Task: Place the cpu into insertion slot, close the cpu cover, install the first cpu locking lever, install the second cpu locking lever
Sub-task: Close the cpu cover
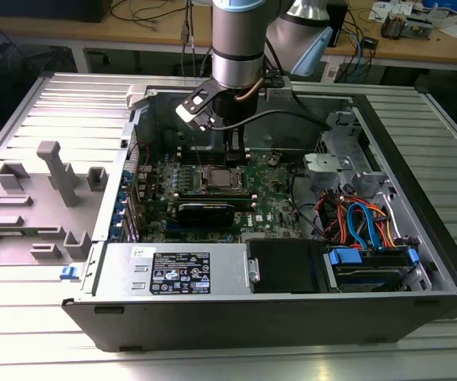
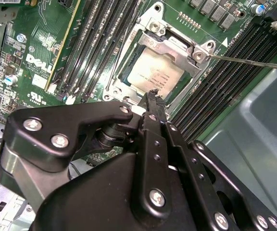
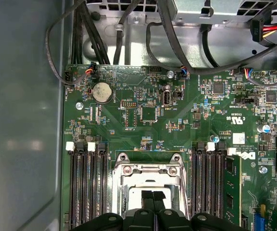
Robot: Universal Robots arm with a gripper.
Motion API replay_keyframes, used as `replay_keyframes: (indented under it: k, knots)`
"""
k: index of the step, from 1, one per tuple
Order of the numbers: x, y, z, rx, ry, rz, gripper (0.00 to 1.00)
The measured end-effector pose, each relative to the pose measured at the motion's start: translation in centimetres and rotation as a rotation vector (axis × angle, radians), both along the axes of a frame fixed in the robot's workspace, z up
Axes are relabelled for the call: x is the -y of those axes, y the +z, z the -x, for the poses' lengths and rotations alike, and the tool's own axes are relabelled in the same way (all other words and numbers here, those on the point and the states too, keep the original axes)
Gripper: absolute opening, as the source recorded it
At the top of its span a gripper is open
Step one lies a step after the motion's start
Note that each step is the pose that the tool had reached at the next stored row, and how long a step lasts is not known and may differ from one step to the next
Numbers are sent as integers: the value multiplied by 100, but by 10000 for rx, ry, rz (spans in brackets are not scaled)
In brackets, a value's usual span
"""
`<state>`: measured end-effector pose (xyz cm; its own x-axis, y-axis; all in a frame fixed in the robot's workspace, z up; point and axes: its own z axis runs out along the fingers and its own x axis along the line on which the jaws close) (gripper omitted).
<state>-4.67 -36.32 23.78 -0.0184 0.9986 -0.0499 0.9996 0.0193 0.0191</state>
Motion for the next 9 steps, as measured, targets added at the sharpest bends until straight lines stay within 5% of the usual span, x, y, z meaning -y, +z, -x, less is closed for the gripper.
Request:
replay_keyframes:
  k: [9]
  knots:
    - [0,-3,41,1,2,-22,11]
